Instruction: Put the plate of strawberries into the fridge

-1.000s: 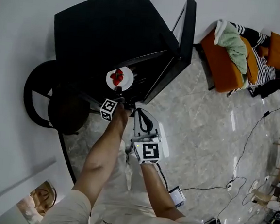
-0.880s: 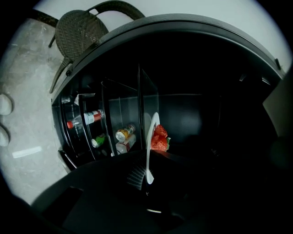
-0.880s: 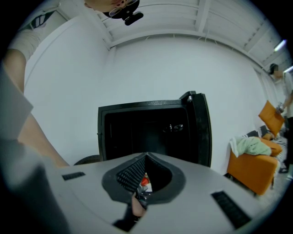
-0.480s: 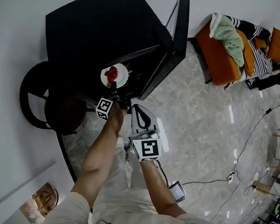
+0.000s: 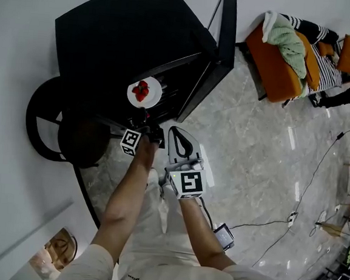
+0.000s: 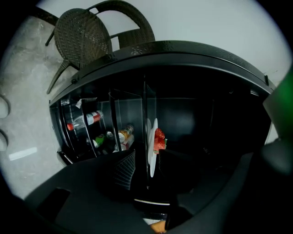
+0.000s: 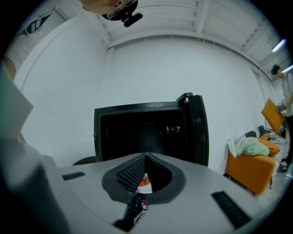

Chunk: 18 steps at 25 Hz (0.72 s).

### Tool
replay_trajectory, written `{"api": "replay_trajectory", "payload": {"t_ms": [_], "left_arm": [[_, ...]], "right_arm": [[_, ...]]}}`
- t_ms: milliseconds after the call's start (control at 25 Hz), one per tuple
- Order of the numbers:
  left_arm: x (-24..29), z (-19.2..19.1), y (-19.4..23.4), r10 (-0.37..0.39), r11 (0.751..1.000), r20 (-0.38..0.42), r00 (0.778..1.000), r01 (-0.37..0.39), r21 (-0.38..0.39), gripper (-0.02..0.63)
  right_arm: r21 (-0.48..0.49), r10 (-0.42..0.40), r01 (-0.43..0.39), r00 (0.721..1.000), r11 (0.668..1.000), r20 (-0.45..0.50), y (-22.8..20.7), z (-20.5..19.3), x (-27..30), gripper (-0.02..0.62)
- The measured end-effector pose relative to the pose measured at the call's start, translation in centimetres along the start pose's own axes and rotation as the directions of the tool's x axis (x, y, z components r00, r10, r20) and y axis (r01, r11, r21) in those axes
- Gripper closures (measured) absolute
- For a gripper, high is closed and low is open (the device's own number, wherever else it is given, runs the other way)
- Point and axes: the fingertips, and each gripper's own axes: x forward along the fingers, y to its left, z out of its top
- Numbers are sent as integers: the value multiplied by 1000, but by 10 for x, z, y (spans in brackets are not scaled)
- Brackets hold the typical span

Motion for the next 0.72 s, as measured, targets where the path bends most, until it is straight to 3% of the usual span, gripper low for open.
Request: {"api": "replay_trajectory", "payload": {"t_ms": [200, 360, 520, 720], "left_arm": [[-16, -9, -7, -3, 1000, -30, 1000, 3, -7, 473], [-30, -10, -24, -32, 999, -62, 998, 33, 17, 555], [-49, -15, -43, -49, 999, -99, 994, 51, 20, 596], [-70, -30, -70, -67, 995, -164, 984, 78, 63, 604]], "right_arm": [[9, -13, 13, 1000, 1000, 2, 1, 4, 1, 583], [19, -15, 14, 1000, 1000, 10, 4, 14, 0, 583], [30, -32, 32, 999, 999, 2, 2, 21, -4, 583], [41, -44, 45, 999, 998, -12, 1, 26, -10, 583]]}}
